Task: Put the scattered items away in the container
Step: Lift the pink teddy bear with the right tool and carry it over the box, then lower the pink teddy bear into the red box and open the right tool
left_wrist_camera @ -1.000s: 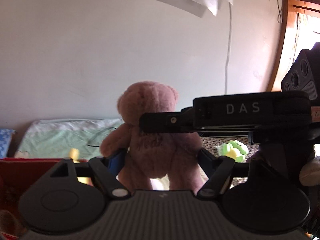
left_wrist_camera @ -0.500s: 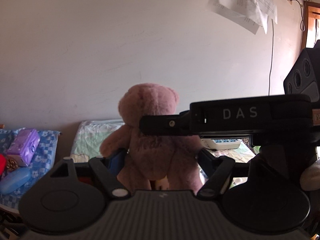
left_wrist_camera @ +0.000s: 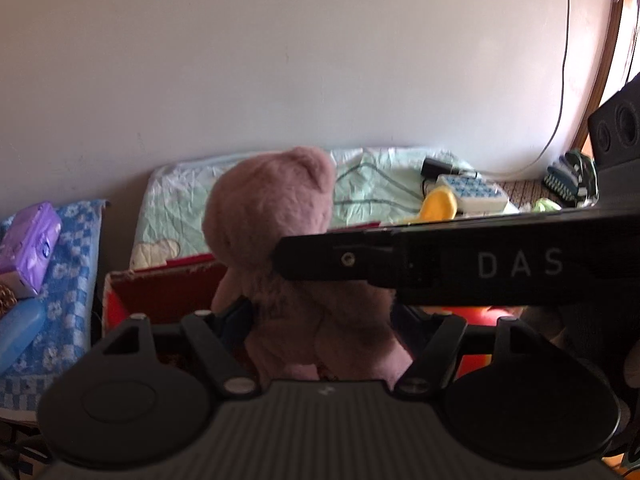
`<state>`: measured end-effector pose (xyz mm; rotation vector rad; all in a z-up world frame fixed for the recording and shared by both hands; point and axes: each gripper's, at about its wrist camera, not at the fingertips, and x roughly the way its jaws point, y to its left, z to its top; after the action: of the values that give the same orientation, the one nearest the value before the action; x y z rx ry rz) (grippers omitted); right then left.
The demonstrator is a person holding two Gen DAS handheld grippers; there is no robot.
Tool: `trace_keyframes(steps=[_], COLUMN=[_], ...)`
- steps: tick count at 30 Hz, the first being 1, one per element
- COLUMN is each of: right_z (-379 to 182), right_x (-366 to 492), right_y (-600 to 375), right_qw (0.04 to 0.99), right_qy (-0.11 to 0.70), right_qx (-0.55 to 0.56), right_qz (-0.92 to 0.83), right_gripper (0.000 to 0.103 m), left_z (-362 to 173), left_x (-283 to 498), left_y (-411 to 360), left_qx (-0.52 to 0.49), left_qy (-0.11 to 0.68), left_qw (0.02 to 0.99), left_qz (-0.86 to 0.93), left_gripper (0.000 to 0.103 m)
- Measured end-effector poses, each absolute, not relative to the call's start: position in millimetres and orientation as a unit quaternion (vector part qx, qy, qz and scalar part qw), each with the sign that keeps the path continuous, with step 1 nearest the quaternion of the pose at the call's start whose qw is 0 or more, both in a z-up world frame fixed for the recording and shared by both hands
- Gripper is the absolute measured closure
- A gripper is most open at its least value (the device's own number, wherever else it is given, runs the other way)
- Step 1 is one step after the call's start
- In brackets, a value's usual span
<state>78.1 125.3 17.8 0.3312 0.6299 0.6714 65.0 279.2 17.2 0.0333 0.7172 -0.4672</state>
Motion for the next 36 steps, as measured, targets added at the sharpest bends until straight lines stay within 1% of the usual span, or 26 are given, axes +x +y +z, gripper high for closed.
trace_keyframes(steps=[2,5,10,15,19,22,26,30,36], right_z=[11.4,2.1,-4.3,-9.9,-15.5,-15.0,-21.0,-24.4,-24.8], right_x=[81.9,89.4,96.7,99.4,99.7,95.0,100.7,103.0,101.1], right_y=[126.2,123.5,117.1,118.3,122.7,125.3,113.1,111.5,111.7], right_qw=[0.883,0.879,0.868,0.877,0.88,0.887,0.882,0.883,0.89], right_qy=[0.312,0.34,0.389,0.383,0.388,0.391,0.408,0.414,0.412], right_qx=[0.155,0.159,0.167,0.138,0.118,0.102,0.141,0.131,0.118], right_qz=[0.315,0.293,0.26,0.255,0.249,0.222,0.191,0.178,0.157], right_gripper=[0.076,0.077,0.077,0.078,0.077,0.078,0.081,0.083,0.085], left_z=[9.3,0.0,-6.4,-12.0,-21.1,-18.2,-21.5,-22.9,-23.8], left_x=[71.9,75.8,80.2,90.1,97.6,92.2,100.9,104.0,110.1], left_y=[276.7,270.0,262.7,247.8,242.0,236.9,230.0,223.7,221.6], left_qx=[0.014,0.019,0.022,0.046,0.061,0.077,0.081,0.093,0.076], left_qy=[0.362,0.386,0.403,0.405,0.423,0.415,0.435,0.447,0.462], left_qw=[0.903,0.892,0.879,0.879,0.868,0.866,0.855,0.846,0.838], left_qz=[-0.231,-0.235,-0.254,-0.248,-0.252,-0.267,-0.27,-0.275,-0.279], left_gripper=[0.031,0.036,0.036,0.035,0.033,0.033,0.034,0.035,0.035])
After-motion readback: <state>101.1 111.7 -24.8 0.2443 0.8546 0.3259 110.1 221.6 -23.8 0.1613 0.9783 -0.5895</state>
